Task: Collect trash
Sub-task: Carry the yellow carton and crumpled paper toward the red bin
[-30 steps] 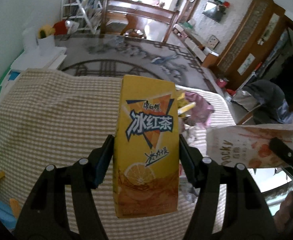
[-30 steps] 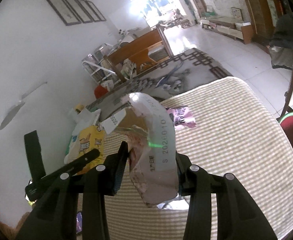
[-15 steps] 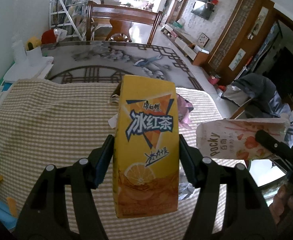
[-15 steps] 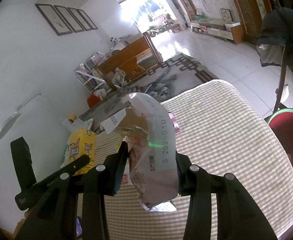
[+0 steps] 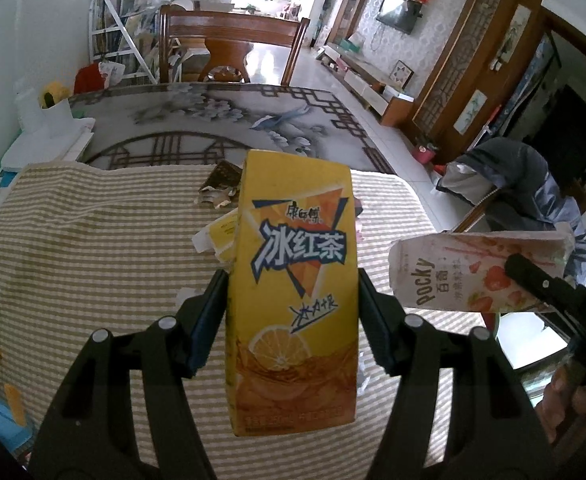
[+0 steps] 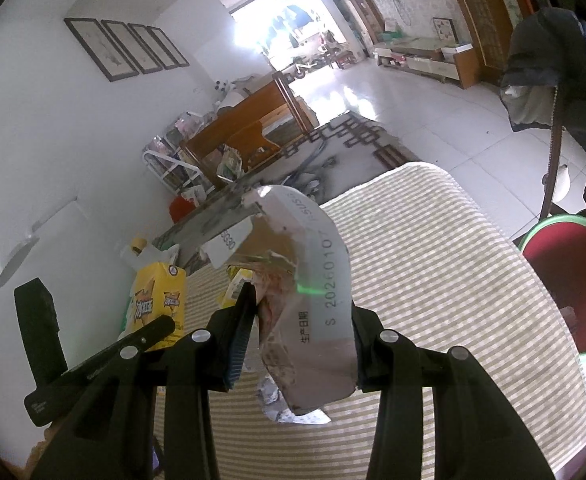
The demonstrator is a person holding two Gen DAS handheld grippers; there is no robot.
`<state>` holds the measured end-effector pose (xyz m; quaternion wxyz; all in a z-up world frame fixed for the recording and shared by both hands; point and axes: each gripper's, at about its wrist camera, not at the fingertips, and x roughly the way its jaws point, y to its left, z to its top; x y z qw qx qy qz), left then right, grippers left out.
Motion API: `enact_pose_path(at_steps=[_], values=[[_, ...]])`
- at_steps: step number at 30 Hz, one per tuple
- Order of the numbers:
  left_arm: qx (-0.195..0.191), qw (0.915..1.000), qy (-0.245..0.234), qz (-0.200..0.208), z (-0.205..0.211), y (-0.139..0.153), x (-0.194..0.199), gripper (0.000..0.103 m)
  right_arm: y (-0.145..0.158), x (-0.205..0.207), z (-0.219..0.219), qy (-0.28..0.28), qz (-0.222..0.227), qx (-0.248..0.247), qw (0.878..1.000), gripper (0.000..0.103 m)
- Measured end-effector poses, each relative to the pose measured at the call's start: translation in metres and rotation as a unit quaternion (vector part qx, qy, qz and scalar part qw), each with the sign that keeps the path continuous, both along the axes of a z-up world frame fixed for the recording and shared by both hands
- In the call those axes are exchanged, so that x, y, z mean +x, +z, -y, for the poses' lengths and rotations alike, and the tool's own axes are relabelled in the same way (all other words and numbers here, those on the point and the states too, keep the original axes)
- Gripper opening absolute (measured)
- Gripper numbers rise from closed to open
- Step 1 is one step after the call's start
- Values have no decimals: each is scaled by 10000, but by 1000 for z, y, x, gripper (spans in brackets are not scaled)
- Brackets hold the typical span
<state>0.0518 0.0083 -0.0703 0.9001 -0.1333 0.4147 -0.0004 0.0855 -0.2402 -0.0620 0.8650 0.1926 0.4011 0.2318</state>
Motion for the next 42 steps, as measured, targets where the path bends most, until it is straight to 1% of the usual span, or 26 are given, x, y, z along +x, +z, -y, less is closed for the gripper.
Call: enact_pose_path(at_steps=[10,16,28,34,42], values=[[67,9999,152,-18,29,4,2,60,0,16,30,99,-20,68,9999,40],[92,9998,185,-22,55,6,10,60,0,31,54,157,-51,90,9998,40],[169,9997,155,-48,101,10,23,60,-1,45,106,54,-109,130,9998,40],[187,9998,-8,-97,129,9,34,60,-1,47,135,-134,-87,118,9998,40],[227,9983,-539,-79,184,10,57,60,-8,48,191,-663,-154,114,9976,40]])
